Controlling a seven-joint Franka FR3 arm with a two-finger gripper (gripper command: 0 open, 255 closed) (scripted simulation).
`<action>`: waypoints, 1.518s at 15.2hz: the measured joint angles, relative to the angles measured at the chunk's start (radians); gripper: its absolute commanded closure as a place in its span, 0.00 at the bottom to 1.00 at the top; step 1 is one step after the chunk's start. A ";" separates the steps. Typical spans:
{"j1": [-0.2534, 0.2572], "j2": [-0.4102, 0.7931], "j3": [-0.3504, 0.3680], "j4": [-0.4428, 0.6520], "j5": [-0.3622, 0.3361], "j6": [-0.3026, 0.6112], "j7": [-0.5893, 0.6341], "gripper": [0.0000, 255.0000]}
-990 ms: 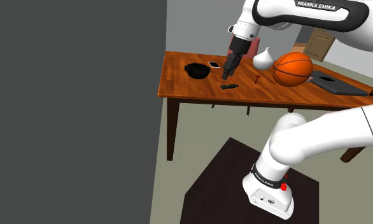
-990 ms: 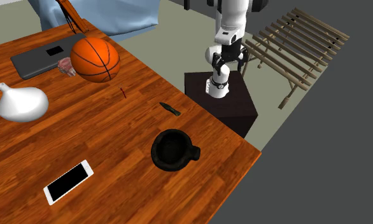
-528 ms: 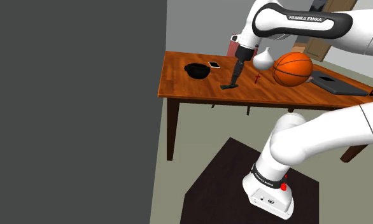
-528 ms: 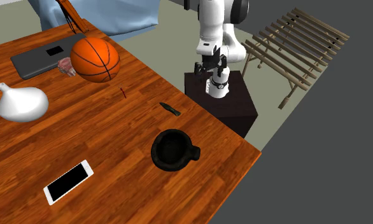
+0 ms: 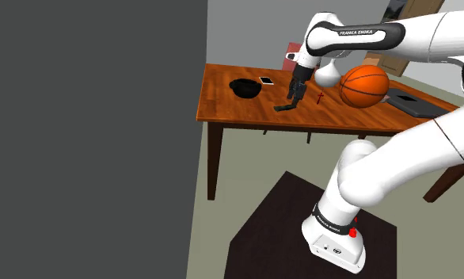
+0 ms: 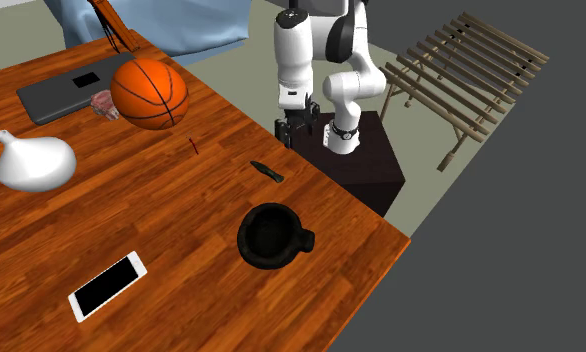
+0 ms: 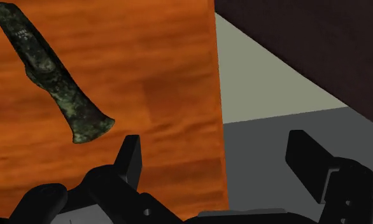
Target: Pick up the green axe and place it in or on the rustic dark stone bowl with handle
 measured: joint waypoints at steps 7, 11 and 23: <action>0.157 0.231 -0.267 0.139 0.019 0.130 -0.366 0.00; 0.233 0.331 -0.376 0.185 0.070 0.184 -0.507 0.00; 0.267 0.390 -0.434 0.138 0.108 0.279 -0.546 0.00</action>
